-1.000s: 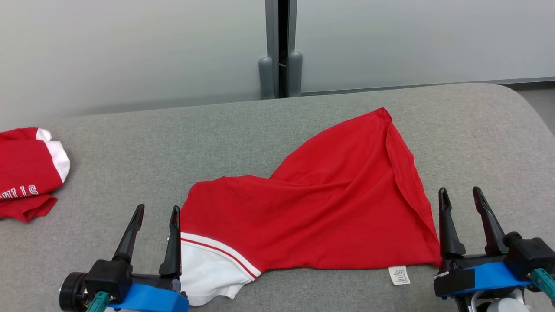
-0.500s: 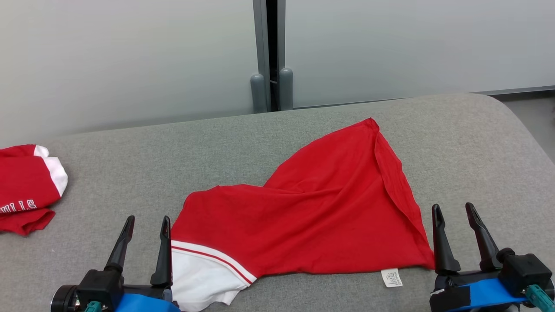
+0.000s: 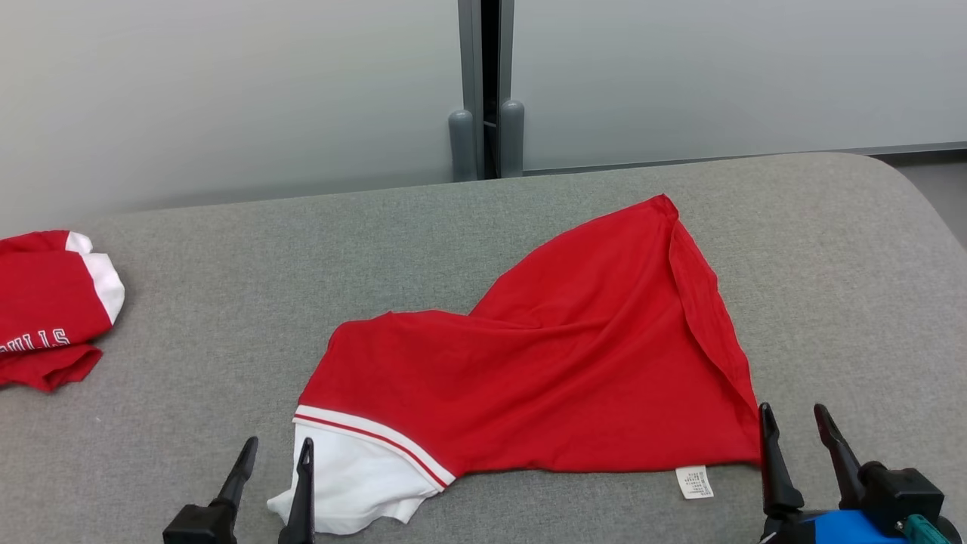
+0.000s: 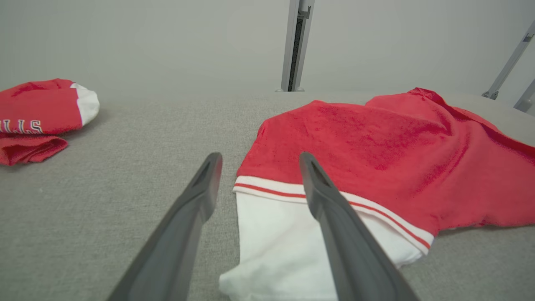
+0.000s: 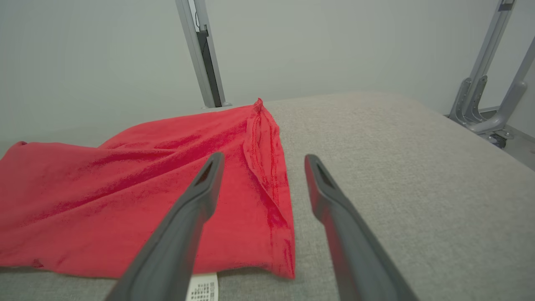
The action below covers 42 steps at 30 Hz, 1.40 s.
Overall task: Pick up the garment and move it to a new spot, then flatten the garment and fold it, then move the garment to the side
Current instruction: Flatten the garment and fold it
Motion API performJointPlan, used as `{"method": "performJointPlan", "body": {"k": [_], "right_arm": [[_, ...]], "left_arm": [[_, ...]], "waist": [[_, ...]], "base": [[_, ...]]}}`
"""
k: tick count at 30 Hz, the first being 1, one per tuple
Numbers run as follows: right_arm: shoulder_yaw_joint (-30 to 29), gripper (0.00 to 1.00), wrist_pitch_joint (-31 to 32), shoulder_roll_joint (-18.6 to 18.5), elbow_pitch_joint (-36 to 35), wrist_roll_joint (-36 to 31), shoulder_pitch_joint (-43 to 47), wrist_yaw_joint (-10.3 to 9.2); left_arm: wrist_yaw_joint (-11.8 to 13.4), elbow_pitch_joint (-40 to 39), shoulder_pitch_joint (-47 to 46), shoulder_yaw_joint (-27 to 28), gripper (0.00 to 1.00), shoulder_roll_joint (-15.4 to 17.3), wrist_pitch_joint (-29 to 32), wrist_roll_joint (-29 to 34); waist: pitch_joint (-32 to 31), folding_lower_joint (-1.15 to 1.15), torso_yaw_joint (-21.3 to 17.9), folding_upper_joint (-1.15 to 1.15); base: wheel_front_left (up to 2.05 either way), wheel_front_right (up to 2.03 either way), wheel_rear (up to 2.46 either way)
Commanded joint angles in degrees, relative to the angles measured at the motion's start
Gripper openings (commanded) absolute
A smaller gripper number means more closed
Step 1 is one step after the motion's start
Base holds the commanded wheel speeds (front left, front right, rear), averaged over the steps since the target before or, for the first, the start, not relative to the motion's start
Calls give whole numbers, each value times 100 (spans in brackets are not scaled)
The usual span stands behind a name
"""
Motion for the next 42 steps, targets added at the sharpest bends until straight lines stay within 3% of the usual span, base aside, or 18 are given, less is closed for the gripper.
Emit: {"method": "performJointPlan", "body": {"k": [1, 11, 24, 25, 26, 27, 28, 29, 35, 42], "right_arm": [[-42, 100, -5, 21, 137, -44, 75, -2], [-183, 100, -4, -39, 1247, -145, -226, -2], [-132, 100, -4, -21, 2011, 6, -675, -2], [-119, 100, -4, -16, 2073, 25, -701, -2], [-104, 100, -4, -10, 2134, 61, -732, -2], [-85, 63, -4, -4, 2213, 98, -755, -2], [-67, 33, -4, 0, 2297, 135, -788, -2], [-42, 0, -4, 4, 2373, 185, -827, -2], [34, 0, -2, -12, 2526, 351, -924, -2], [125, 0, -3, -59, 2065, 379, -872, -2]], "left_arm": [[-25, 111, 100, -8, 100, 16, 1, -48], [36, 887, 78, -165, 100, 15, 1, -290], [-15, 1451, -202, -322, 100, 15, 2, -449], [-24, 1506, -223, -332, 82, 16, 3, -451], [-37, 1554, -235, -343, 47, 15, 8, -469], [-40, 1589, -236, -353, 28, 15, 8, -487], [-41, 1612, -239, -364, 2, 13, 8, -498], [-50, 1640, -238, -379, 0, 11, 8, -505], [-78, 1678, -269, -447, 0, 12, 14, -578], [-78, 1221, -395, -504, 0, 14, 1, -630]], "waist": [[45, 0, 14, 0], [275, 0, 61, 0], [356, 0, 32, 0], [357, 0, 27, 0], [353, 0, 21, 0], [354, 0, 16, 0], [358, 0, 11, 0], [365, 0, 8, 0], [374, 0, 36, 0], [371, 0, 82, 0]], "base": [[0, 0, 0], [0, 0, 0], [0, 0, 0], [0, 0, 0], [0, 0, 0], [0, 0, 0], [0, 0, 0], [0, 0, 0], [0, 0, 0], [0, 0, 0]]}}
